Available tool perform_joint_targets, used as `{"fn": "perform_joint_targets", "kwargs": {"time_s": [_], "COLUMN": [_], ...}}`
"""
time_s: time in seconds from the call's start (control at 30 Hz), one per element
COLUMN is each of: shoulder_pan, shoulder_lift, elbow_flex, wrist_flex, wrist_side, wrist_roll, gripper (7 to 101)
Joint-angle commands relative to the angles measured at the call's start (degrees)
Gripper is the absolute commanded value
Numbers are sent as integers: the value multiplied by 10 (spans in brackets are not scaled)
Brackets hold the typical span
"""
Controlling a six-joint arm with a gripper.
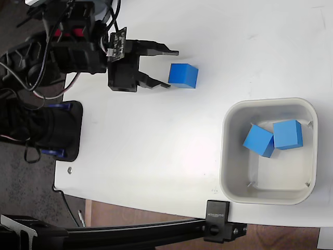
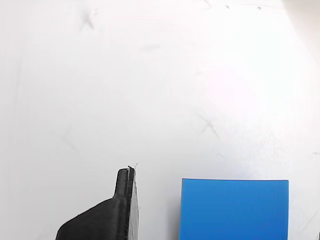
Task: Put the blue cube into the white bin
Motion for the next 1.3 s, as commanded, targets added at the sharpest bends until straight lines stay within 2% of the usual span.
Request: {"fn": "perform_joint_targets", "kwargs": {"time_s": [0.03, 1.17, 1.3], "shoulder_pan": [-5, 40, 37], "shoulder_lift": [6, -54, -57], "elbow_flex": [-31, 18, 20], "wrist_flex": [-8, -107, -111], "wrist_side": [12, -41, -35], "wrist_roll": [3, 4, 9], "gripper": [1003, 1003, 882]}}
